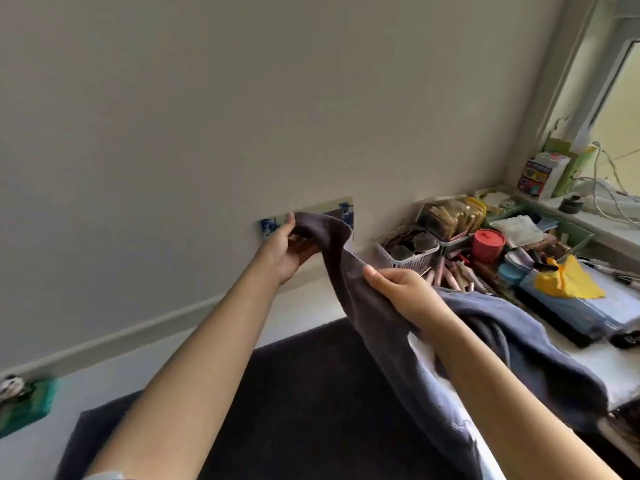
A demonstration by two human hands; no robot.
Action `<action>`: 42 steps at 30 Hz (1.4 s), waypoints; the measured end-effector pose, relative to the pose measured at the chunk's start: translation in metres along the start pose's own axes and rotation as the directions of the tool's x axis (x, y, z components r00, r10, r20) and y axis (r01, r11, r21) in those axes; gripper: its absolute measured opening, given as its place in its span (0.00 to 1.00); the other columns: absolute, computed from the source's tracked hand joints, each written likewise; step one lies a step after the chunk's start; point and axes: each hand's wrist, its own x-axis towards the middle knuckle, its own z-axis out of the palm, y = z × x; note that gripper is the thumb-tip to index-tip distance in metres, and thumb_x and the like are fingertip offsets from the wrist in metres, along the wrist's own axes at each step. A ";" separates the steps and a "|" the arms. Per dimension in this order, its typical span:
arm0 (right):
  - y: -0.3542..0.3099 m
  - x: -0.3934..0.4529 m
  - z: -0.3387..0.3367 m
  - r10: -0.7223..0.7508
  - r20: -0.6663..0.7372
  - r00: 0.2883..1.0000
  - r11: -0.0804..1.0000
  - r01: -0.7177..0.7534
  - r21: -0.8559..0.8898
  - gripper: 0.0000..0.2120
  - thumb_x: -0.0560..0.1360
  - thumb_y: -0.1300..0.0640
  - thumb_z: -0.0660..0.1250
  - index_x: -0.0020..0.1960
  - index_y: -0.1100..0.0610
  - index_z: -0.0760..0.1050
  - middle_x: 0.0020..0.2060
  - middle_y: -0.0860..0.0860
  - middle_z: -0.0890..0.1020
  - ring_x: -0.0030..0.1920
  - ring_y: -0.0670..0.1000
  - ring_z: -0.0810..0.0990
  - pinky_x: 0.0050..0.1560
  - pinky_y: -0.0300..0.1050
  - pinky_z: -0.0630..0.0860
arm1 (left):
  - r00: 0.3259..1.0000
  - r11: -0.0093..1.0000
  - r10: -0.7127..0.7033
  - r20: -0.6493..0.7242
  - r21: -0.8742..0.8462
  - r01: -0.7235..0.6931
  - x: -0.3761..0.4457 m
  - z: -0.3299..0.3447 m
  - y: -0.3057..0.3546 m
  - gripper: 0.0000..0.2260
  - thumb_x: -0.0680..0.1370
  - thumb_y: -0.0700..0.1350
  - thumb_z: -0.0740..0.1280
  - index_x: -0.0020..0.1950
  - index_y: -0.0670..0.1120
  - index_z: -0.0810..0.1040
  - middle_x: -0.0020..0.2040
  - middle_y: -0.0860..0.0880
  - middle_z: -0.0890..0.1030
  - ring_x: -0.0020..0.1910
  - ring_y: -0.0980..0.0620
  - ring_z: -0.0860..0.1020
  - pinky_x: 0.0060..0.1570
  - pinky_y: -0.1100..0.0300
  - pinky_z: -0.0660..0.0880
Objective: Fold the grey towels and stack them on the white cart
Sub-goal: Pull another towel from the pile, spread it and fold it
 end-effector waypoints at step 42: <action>0.088 -0.147 0.467 0.373 0.807 0.458 0.922 -0.283 -0.265 0.35 0.80 0.38 0.39 0.54 0.57 0.80 0.43 0.58 0.84 0.31 0.51 0.77 0.30 0.40 0.65 | 0.715 0.929 -0.364 -0.597 -0.175 0.327 -0.328 -0.499 -0.073 0.12 0.80 0.48 0.60 0.57 0.42 0.77 0.43 0.45 0.82 0.41 0.49 0.79 0.37 0.58 0.74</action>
